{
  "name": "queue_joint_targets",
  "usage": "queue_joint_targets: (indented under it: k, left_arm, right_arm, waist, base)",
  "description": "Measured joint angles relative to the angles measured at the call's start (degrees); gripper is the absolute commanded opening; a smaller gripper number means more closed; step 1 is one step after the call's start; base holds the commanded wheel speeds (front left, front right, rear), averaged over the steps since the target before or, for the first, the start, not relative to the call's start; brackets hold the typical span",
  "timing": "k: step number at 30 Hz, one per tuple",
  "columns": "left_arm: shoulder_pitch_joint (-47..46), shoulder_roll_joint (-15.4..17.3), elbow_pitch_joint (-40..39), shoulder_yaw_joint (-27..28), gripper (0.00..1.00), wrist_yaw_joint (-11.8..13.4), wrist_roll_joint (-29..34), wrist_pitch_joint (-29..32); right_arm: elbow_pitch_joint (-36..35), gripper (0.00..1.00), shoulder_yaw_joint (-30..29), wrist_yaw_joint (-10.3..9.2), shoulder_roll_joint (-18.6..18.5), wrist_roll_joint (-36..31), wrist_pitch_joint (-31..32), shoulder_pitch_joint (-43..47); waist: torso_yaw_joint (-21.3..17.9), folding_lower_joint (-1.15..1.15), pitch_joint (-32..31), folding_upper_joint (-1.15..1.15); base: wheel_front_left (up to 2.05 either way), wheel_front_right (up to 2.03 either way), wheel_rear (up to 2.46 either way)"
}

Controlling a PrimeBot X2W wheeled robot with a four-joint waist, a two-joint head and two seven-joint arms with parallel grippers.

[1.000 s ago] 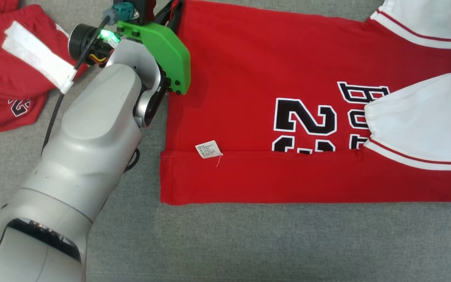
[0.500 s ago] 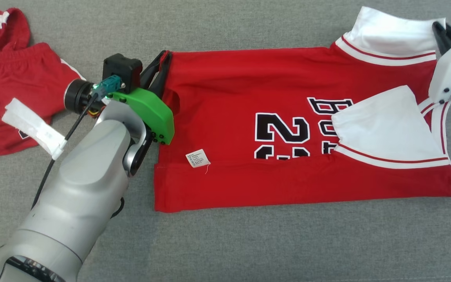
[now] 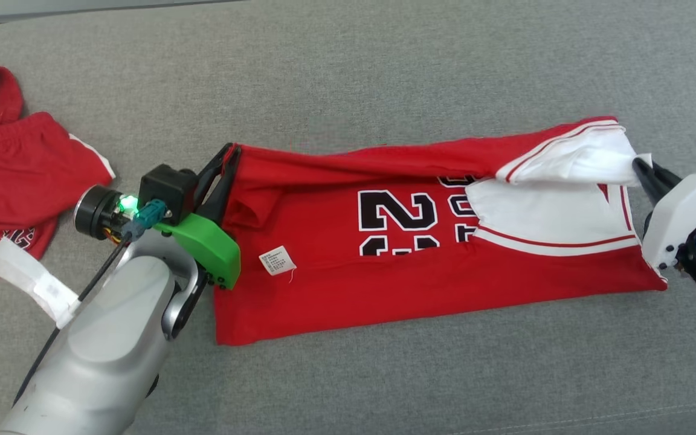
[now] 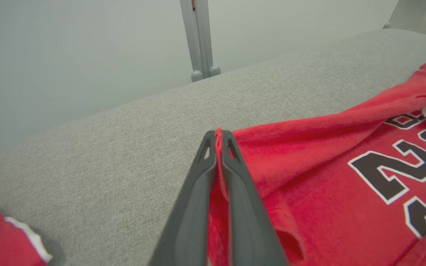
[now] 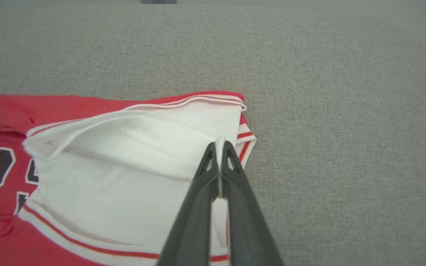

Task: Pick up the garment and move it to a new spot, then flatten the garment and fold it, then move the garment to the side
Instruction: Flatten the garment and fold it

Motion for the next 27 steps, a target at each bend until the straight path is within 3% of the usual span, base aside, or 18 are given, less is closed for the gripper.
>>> queue_joint_targets:
  k: [8,9,10,11,12,18,27]
  left_arm:
    - [6.76,1.04,-4.00,4.42,0.00,-0.75,4.82,0.00]
    - [7.55,1.03,-4.07,4.85,0.08,-0.96,5.23,0.00]
    - [8.18,1.01,-4.00,5.14,0.35,-0.99,5.72,0.00]
    - [8.93,0.93,-3.99,5.66,0.81,-1.00,6.26,0.00]
    - [9.62,0.78,-4.02,6.28,1.00,-1.00,6.51,0.00]
    - [13.97,-0.81,-6.47,12.89,1.00,-0.51,6.06,0.00]
    - [24.94,-6.62,-18.98,30.49,1.00,-2.30,3.90,-0.09]
  right_arm:
    - [-4.65,0.00,-2.60,0.00,2.25,-0.89,2.64,6.28]
    - [-5.20,0.00,-2.77,0.00,2.43,-1.11,3.07,7.15]
    - [-5.63,0.07,-2.89,0.00,2.56,-1.22,3.57,7.89]
    - [-6.12,1.00,-3.15,0.00,2.83,-1.31,4.13,8.75]
    - [-6.72,1.00,-3.46,0.00,3.14,-1.56,4.47,9.65]
    - [-10.39,1.00,-5.19,-0.01,4.45,-2.71,6.21,12.93]
    - [-13.60,1.00,-10.81,0.00,7.39,-3.77,8.08,16.11]
  waist:
    - [-1.56,0.00,-1.88,0.00]
    - [-1.63,0.00,-2.10,0.00]
    - [-1.66,0.00,-2.28,0.00]
    - [-1.67,0.00,-2.48,0.00]
    - [-1.65,0.00,-2.68,0.00]
    - [-1.41,0.00,-3.63,0.00]
    - [-0.35,0.00,-6.13,0.00]
  base:
    - [0.00,0.00,0.00]
    - [0.00,0.00,0.00]
    - [0.00,0.00,0.00]
    - [0.00,0.00,0.00]
    - [0.00,0.00,0.00]
    - [0.00,0.00,0.00]
    - [0.00,0.00,0.00]
